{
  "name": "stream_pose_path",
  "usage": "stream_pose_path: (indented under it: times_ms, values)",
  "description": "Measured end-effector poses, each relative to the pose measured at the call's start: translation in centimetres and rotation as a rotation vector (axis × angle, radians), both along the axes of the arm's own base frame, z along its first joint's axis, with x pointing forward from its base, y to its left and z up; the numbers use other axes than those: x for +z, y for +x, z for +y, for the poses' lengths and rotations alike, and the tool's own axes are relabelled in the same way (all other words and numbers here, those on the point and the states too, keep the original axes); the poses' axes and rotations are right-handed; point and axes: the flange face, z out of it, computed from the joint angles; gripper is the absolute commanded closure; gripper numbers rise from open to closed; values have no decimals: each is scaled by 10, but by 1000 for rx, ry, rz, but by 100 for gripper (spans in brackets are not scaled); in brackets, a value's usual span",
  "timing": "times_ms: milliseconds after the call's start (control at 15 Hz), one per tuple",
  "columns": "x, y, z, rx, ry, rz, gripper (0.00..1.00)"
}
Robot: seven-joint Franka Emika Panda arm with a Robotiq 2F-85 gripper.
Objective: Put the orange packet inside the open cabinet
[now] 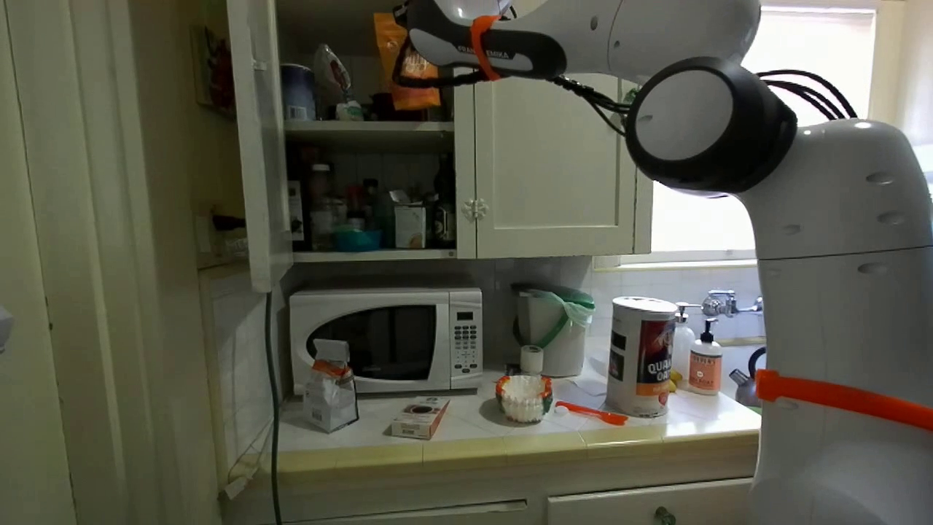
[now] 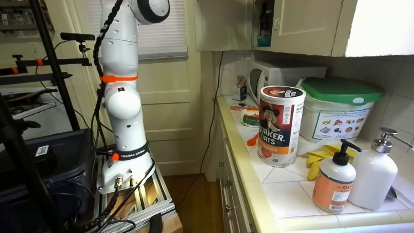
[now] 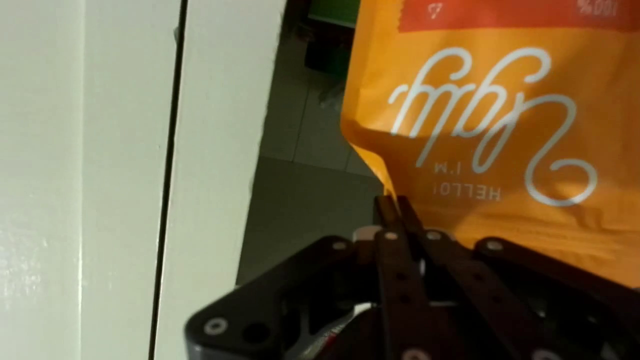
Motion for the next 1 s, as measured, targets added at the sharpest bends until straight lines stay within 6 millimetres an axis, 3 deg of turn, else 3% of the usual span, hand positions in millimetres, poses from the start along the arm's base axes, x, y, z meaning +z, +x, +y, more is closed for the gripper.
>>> stream_pose_path:
  times_ms: [333,1000]
  values:
    - [-3,19,-2,-52,24,-88,100]
    - [-34,62,8,-119,92,-133,100]
